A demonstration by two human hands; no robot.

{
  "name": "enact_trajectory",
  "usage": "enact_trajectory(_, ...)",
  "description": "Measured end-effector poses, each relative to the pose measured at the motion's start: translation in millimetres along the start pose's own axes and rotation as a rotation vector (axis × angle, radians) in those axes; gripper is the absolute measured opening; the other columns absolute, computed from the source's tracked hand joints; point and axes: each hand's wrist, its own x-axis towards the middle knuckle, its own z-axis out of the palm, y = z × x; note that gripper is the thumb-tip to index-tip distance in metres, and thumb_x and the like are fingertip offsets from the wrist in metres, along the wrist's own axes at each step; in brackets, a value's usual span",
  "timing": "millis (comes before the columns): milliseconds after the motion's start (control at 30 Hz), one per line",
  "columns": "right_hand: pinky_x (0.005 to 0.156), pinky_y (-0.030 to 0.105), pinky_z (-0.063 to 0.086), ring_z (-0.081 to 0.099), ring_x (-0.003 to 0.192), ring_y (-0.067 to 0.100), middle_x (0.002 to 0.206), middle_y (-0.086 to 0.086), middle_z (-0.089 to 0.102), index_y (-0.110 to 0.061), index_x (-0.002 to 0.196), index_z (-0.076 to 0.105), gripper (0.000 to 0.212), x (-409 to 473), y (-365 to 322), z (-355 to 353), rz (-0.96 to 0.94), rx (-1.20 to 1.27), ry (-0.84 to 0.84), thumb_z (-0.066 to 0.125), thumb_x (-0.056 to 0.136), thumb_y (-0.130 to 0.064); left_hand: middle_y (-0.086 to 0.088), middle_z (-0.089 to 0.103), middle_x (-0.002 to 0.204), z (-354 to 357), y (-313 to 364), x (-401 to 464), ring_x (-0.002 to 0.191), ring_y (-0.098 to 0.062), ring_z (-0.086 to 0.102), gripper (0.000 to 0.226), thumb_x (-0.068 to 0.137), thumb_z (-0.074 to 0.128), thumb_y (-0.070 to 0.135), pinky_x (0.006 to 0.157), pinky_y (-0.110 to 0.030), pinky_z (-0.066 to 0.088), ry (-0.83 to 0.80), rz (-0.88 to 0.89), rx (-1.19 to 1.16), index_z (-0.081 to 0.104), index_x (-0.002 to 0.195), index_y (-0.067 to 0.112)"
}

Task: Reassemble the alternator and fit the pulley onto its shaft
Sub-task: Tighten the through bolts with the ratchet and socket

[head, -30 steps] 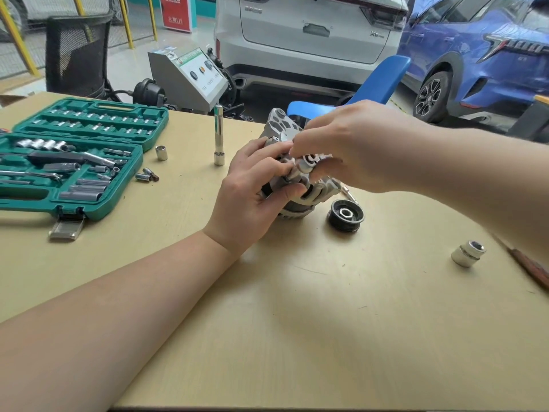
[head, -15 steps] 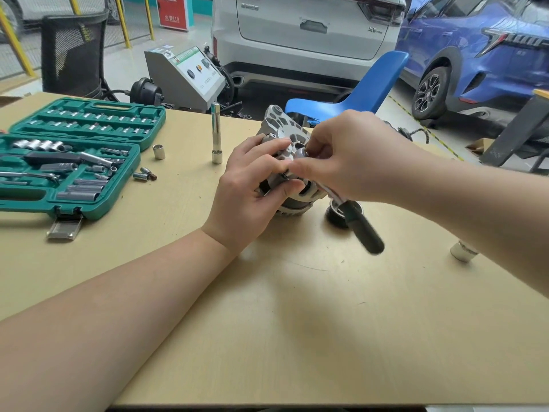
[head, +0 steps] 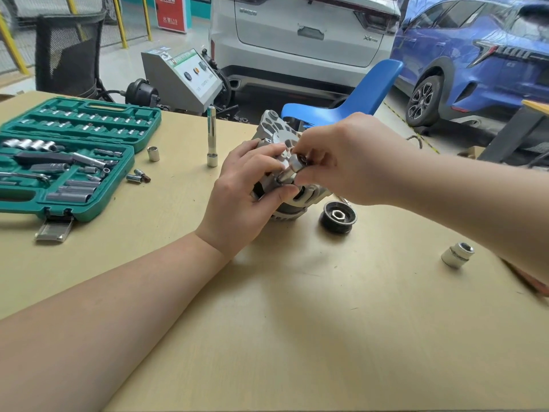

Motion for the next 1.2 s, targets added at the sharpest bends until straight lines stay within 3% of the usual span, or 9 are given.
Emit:
enact_trajectory(200,0.060,0.031,0.053,0.066,0.063,0.015,0.066,0.001,0.073,-0.023,0.078,0.077,0.038,7.9,-12.2,-1.5,0.375,0.234,-0.091,0.080,0.077,-0.061,-0.012,0.071,0.135,-2.4,-0.2,0.7,0.136,-0.024,0.053,0.020,0.092,0.085,0.014,0.120,-0.052,0.042,0.004,0.055,0.005,0.077,0.103,-0.001)
enact_trajectory(333,0.065,0.038,0.055,0.061,0.072,0.024,0.071,0.004,0.069,-0.019,0.086,0.074,0.034,6.7,-14.8,-9.1,0.203,0.032,-0.111,0.075,0.086,-0.054,-0.013,0.071,0.134,-0.4,-1.9,1.1,0.135,-0.022,0.053,0.019,0.092,0.086,0.012,0.118,-0.055,0.043,0.019,0.066,-0.006,0.076,0.099,-0.003)
enact_trajectory(433,0.071,0.044,0.051,0.052,0.082,0.031,0.083,0.002,0.062,-0.016,0.103,0.061,0.023,2.9,-12.4,-12.1,-0.073,-0.223,-0.127,0.068,0.097,-0.038,-0.014,0.070,0.135,0.3,-4.3,0.9,0.136,-0.031,0.055,0.020,0.092,0.086,0.013,0.118,-0.056,0.042,0.016,0.066,-0.010,0.075,0.099,-0.002)
enact_trajectory(533,0.077,0.047,0.048,0.054,0.092,0.032,0.092,0.003,0.062,-0.013,0.108,0.060,0.017,3.7,-6.4,-13.9,-0.231,-0.271,-0.111,0.069,0.097,-0.024,-0.014,0.071,0.136,0.7,-5.4,0.4,0.136,-0.038,0.056,0.020,0.093,0.085,0.015,0.118,-0.058,0.041,0.009,0.056,-0.014,0.075,0.099,-0.002)
enact_trajectory(700,0.084,0.046,0.052,0.058,0.092,0.031,0.096,0.004,0.073,-0.023,0.115,0.069,0.027,4.7,-6.3,-8.9,-0.037,-0.093,-0.086,0.073,0.094,-0.039,-0.006,0.067,0.138,1.5,-2.7,0.3,0.137,-0.038,0.055,0.025,0.090,0.087,0.013,0.117,-0.058,0.044,0.014,0.045,0.004,0.073,0.103,-0.003)
enact_trajectory(867,0.059,0.029,0.047,0.061,0.068,0.008,0.075,-0.005,0.065,-0.021,0.092,0.071,0.032,3.7,-12.9,0.9,0.215,0.062,-0.053,0.074,0.088,-0.053,-0.006,0.069,0.137,-0.7,-1.4,-0.6,0.140,-0.033,0.053,0.027,0.091,0.087,0.015,0.119,-0.053,0.043,0.001,0.015,-0.009,0.073,0.108,0.000)
enact_trajectory(1033,0.055,0.035,0.055,0.061,0.056,0.020,0.070,0.011,0.074,-0.003,0.090,0.076,0.053,15.1,-21.5,-2.8,0.485,0.319,-0.106,0.082,0.079,-0.055,-0.003,0.067,0.141,-2.8,-3.0,-0.2,0.143,-0.033,0.052,0.030,0.093,0.085,0.017,0.121,-0.054,0.042,-0.028,0.011,0.001,0.075,0.118,0.005)
enact_trajectory(1100,0.061,0.040,0.060,0.064,0.060,0.023,0.076,0.016,0.076,-0.005,0.088,0.076,0.050,16.0,-22.8,-5.7,0.447,0.257,-0.128,0.080,0.081,-0.054,0.000,0.065,0.141,-2.1,-4.5,-0.3,0.143,-0.030,0.052,0.028,0.094,0.085,0.019,0.120,-0.054,0.043,-0.023,0.024,0.004,0.075,0.116,0.005)
enact_trajectory(1200,0.063,0.039,0.052,0.064,0.074,0.029,0.073,0.008,0.068,-0.015,0.089,0.072,0.038,10.7,-21.4,-9.3,0.208,-0.034,-0.140,0.071,0.089,-0.053,-0.004,0.069,0.138,-0.2,-6.3,0.5,0.138,-0.023,0.052,0.020,0.093,0.085,0.016,0.119,-0.053,0.043,0.006,0.066,-0.007,0.076,0.106,0.004)
